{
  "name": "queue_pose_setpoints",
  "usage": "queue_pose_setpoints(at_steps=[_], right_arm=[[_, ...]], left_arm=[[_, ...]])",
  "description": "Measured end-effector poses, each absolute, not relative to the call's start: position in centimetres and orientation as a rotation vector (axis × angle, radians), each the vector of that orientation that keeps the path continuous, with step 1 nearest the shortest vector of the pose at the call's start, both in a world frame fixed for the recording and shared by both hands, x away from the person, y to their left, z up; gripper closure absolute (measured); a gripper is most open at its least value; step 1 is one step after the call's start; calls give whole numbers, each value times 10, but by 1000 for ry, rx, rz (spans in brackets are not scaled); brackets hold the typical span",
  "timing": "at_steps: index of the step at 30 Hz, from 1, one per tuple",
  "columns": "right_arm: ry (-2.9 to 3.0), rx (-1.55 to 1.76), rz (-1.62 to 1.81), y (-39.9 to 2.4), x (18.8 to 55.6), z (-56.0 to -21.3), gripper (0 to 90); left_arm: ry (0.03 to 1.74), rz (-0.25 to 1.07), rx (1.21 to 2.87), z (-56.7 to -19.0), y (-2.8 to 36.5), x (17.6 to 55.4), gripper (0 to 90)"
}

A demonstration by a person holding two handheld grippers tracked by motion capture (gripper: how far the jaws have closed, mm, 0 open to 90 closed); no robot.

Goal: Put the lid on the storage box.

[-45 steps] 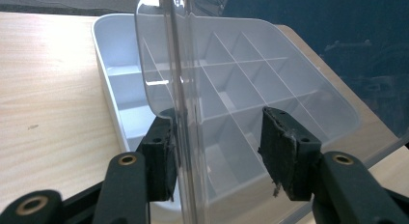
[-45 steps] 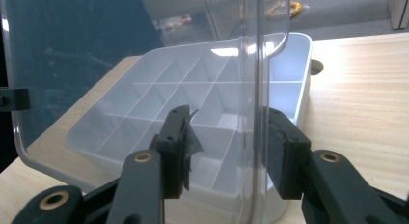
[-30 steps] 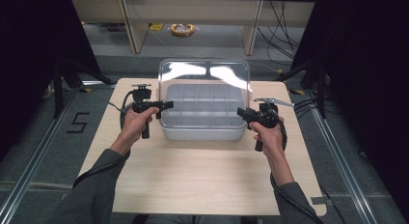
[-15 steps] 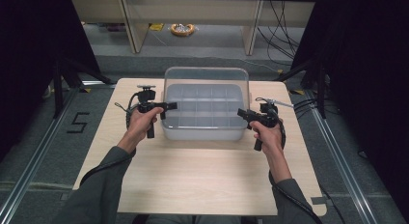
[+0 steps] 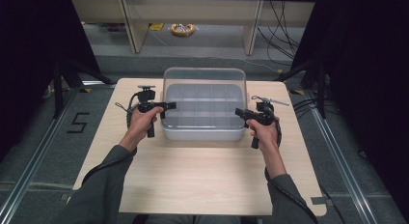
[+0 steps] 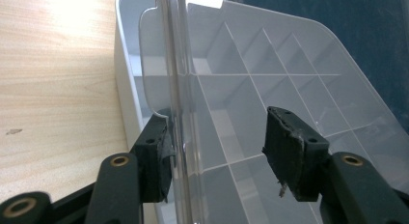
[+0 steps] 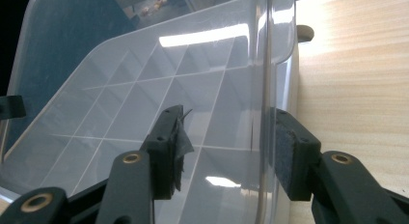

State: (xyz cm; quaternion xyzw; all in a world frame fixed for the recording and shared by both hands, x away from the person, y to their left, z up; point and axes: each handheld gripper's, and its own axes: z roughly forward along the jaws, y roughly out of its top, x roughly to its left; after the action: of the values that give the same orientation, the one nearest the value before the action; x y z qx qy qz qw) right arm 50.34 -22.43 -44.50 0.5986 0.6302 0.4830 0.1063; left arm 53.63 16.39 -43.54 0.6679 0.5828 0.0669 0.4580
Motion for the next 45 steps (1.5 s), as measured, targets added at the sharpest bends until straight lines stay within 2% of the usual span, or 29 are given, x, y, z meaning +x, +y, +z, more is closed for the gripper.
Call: queue_pose_setpoints(at_steps=[45], right_arm=[[1832,1757,1378,-218,504,-445,469]], left_arm=[[1474,147,1604,-443,164,531,436]])
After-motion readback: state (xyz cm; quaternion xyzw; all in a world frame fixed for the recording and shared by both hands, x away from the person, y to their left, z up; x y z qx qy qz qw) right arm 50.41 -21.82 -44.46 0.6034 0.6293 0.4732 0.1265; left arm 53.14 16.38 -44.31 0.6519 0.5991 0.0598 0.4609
